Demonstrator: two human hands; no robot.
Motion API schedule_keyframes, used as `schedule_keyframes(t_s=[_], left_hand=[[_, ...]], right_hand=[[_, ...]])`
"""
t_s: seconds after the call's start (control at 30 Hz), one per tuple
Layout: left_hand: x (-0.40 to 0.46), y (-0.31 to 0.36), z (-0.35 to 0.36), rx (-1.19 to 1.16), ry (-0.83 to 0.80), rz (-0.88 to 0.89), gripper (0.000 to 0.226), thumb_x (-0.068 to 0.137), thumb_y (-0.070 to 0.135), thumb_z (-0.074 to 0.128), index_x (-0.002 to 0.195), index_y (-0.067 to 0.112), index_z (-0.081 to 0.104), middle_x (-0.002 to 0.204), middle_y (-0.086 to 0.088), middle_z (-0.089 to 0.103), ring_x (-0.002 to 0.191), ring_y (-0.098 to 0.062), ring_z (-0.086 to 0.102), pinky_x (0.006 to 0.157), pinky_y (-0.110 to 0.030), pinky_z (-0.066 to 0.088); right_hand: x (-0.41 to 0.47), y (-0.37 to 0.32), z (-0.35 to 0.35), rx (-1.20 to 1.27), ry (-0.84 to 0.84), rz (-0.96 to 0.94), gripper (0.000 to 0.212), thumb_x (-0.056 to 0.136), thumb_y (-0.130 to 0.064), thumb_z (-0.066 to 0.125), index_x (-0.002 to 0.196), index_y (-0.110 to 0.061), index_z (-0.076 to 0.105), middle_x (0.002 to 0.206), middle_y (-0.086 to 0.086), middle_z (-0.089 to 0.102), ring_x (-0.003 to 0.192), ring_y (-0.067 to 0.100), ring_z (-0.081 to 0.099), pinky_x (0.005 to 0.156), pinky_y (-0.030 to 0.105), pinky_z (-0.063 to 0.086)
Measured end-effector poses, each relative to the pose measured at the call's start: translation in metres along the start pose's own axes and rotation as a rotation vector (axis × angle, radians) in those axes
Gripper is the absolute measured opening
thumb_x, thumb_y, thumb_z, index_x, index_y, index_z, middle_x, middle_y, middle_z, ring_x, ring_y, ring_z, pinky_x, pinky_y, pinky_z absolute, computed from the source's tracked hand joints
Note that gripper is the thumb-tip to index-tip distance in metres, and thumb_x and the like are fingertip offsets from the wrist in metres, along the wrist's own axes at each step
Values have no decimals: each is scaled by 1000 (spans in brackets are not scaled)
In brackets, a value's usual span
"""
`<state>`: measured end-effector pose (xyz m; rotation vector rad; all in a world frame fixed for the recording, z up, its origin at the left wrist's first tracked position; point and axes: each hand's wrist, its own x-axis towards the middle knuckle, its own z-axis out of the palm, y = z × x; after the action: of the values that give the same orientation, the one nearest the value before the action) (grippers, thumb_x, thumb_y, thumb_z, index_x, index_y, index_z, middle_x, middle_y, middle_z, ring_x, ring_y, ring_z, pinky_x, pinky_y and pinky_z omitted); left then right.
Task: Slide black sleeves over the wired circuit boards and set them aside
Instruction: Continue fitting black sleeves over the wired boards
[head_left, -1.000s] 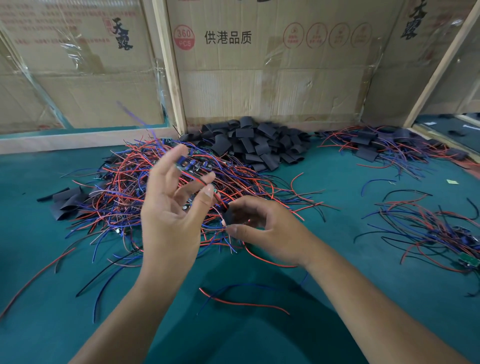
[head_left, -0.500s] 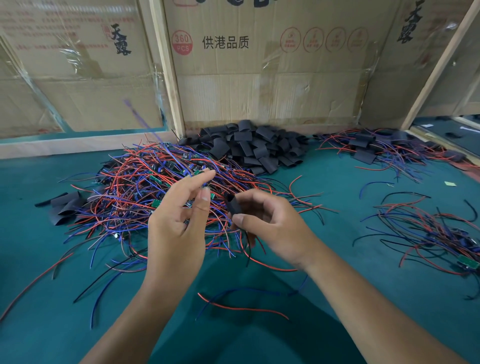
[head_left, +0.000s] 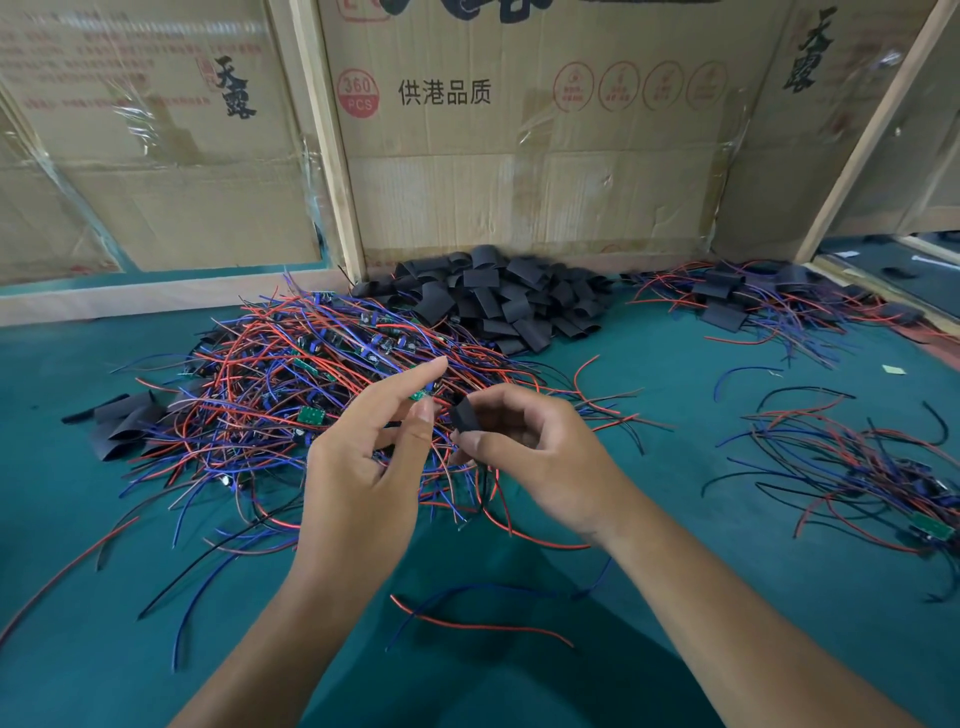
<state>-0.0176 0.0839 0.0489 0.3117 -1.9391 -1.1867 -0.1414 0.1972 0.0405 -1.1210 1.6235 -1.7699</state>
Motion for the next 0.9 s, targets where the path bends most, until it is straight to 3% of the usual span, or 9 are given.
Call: schedule_keyframes(t_s=[0.07, 0.13, 0.23, 0.37, 0.47, 0.63, 0.77, 0.9], left_hand=[[-1, 0, 2, -5, -28, -13, 34, 96, 27, 54, 124, 43, 66, 106, 23, 71, 92, 2, 66, 75, -8, 46], [-3, -1, 4, 8, -51, -11, 36, 96, 27, 54, 127, 41, 66, 101, 28, 70, 89, 5, 65, 72, -4, 44], [-3, -2, 5, -15, -41, -6, 39, 95, 27, 55, 128, 45, 61, 105, 23, 68, 96, -1, 66, 78, -4, 43], [-1, -4, 1, -2, -10, 29, 39, 96, 27, 53, 131, 44, 59, 101, 20, 67, 91, 1, 65, 76, -4, 43], [3, -7, -2, 14, -3, 10, 29, 98, 33, 55, 123, 45, 64, 106, 21, 71, 99, -3, 68, 80, -8, 47], [4, -9, -4, -4, 24, -7, 21, 94, 36, 60, 113, 37, 68, 98, 17, 75, 93, -3, 71, 78, -8, 49], [3, -7, -3, 25, 14, -17, 22, 89, 41, 59, 109, 40, 69, 98, 16, 75, 92, -7, 72, 83, -18, 53], [3, -6, -3, 115, 4, -11, 17, 91, 38, 60, 105, 43, 69, 95, 22, 73, 87, -6, 71, 79, -16, 52]], right_hand=[[0, 0, 2, 72, -13, 16, 20, 83, -15, 68, 102, -14, 67, 88, 2, 70, 79, 21, 66, 62, 37, 59], [0, 0, 0, 20, 6, 8, 20, 82, -18, 67, 103, -18, 67, 87, -1, 69, 75, 17, 63, 52, 26, 51], [1, 0, -6, -130, 40, -40, 23, 84, -22, 68, 107, -22, 68, 93, -8, 71, 75, 5, 63, 67, 17, 48], [2, 2, -12, -232, 55, -94, 28, 85, -25, 70, 112, -26, 67, 103, -6, 72, 97, 15, 68, 89, 37, 55], [0, 1, -15, -297, 34, -135, 28, 88, -28, 71, 116, -30, 65, 106, -11, 71, 99, 9, 67, 89, 30, 53], [-2, -2, -15, -480, 66, -276, 31, 92, -31, 71, 122, -26, 63, 104, -14, 69, 92, 6, 64, 78, 18, 47], [-3, -2, -13, -510, 124, -326, 30, 93, -26, 72, 122, -23, 64, 101, -18, 68, 90, 10, 65, 76, 23, 49], [-2, 0, -14, -567, 144, -357, 32, 92, -25, 73, 123, -21, 64, 105, -13, 69, 89, 11, 65, 76, 25, 50]])
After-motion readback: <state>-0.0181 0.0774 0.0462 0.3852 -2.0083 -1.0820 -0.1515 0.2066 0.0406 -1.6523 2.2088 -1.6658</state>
